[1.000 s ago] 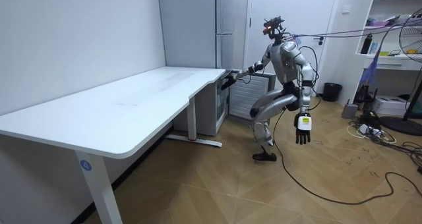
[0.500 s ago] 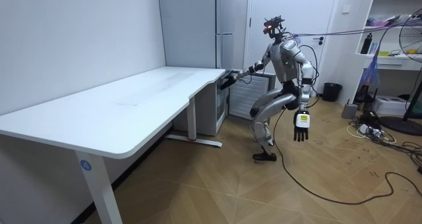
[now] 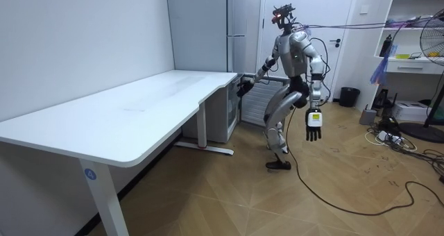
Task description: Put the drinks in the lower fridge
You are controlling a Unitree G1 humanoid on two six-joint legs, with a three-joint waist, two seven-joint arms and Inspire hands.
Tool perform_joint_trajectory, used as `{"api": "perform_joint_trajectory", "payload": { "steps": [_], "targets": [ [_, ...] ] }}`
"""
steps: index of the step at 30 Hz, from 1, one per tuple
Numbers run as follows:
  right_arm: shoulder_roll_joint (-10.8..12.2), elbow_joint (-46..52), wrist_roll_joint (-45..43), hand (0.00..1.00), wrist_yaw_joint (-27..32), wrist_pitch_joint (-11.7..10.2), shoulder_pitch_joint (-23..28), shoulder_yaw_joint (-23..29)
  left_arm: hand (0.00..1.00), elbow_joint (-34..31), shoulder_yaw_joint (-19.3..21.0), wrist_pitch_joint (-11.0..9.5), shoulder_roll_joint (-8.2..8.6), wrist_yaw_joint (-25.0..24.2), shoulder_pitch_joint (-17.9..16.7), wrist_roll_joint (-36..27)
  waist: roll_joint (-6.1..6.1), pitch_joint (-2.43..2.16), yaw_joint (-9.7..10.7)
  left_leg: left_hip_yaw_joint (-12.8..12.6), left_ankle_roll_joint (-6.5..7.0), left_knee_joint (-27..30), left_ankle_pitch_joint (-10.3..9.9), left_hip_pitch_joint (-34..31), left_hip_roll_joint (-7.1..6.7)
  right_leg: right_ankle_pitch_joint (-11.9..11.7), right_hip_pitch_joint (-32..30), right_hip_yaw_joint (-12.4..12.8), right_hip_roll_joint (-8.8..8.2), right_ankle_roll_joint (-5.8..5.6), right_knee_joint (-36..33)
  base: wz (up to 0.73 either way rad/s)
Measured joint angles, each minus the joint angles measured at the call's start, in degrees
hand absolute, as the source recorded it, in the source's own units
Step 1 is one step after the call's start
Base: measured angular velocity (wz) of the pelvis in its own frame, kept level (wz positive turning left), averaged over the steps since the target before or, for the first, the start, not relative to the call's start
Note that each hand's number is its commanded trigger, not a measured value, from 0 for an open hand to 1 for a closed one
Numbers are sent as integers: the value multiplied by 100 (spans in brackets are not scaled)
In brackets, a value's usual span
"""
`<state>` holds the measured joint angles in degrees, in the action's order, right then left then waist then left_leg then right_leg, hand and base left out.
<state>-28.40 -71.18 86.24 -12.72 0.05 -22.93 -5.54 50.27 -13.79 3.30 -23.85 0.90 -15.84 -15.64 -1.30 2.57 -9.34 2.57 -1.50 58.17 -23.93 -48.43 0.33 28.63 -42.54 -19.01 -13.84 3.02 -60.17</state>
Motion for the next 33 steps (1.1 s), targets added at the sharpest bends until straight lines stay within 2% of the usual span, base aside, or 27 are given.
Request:
{"api": "perform_joint_trajectory", "payload": {
  "steps": [2,5,7,9,10,13,15,18,20,21,23,26,30,33],
  "targets": [
    [110,-175,-183,0,-163,15,156,2,0,50,17,-69,8,-3,78,5,8,-5,18,-19,13,-207,28,198,17,-71,188,15,67,-55,253,-3],
    [253,-294,-454,0,-533,66,632,3,0,305,37,-152,86,-48,184,-34,97,-59,125,-25,42,-507,46,545,21,-164,577,-26,144,-168,663,-4],
    [421,-408,-513,0,-635,83,917,2,0,526,74,-175,168,-32,262,-19,112,-72,140,-104,59,-770,56,860,65,-251,851,10,239,-228,966,-18],
    [658,-423,-643,0,-743,136,1285,14,0,822,268,-201,388,-23,331,18,137,-94,235,-185,95,-1180,117,1275,80,-394,1211,49,312,-298,1390,-16],
    [696,-419,-736,0,-747,140,1354,15,0,861,306,-203,431,-25,334,34,141,-97,269,-209,101,-1275,138,1359,81,-424,1283,64,327,-313,1482,-17],
    [886,-473,-1446,0,-754,120,1685,4,0,960,542,-216,662,23,359,459,138,-100,341,-357,115,-1773,248,1902,91,-591,1707,175,402,-366,1944,-21],
    [1032,-491,-2340,0,-794,122,2003,-27,0,1002,602,-334,789,21,357,687,139,-129,420,-422,110,-2235,379,2366,130,-787,2171,165,520,-388,2486,-15],
    [1151,-415,-3247,0,-784,125,2288,-354,0,1116,568,-372,855,110,372,726,51,-186,471,-538,100,-2833,553,2950,159,-1023,2687,196,631,-406,3090,-18],
    [1222,-397,-3635,0,-721,119,2385,-489,0,1220,572,-364,906,215,415,729,-2,-208,494,-611,90,-3096,614,3237,190,-1138,2947,250,715,-420,3373,-24],
    [1288,-382,-3881,0,-666,116,2469,-503,0,1213,574,-372,942,278,419,737,-69,-205,515,-685,88,-3276,661,3433,197,-1197,3088,298,740,-426,3494,-21],
    [1380,-356,-4250,0,-558,114,2472,-497,0,1212,585,-375,1007,323,403,745,-123,-204,589,-716,83,-3460,698,3679,209,-1273,3334,328,795,-441,3725,-11],
    [1432,-342,-4689,0,-476,76,2585,-489,0,1198,652,-370,1095,416,442,721,-130,-207,729,-739,84,-3621,704,3959,232,-1374,3652,336,861,-466,3992,-5],
    [1533,-290,-4882,0,-329,53,2749,-488,0,1291,732,-369,1154,524,525,733,-127,-207,748,-871,87,-4008,793,4378,230,-1536,4016,479,936,-493,4383,-16],
    [1605,-290,-5012,0,-272,56,2807,-429,0,1295,732,-366,1162,515,510,766,-111,-203,817,-952,89,-4102,826,4567,219,-1563,4125,562,946,-507,4477,-14]
  ]
}}
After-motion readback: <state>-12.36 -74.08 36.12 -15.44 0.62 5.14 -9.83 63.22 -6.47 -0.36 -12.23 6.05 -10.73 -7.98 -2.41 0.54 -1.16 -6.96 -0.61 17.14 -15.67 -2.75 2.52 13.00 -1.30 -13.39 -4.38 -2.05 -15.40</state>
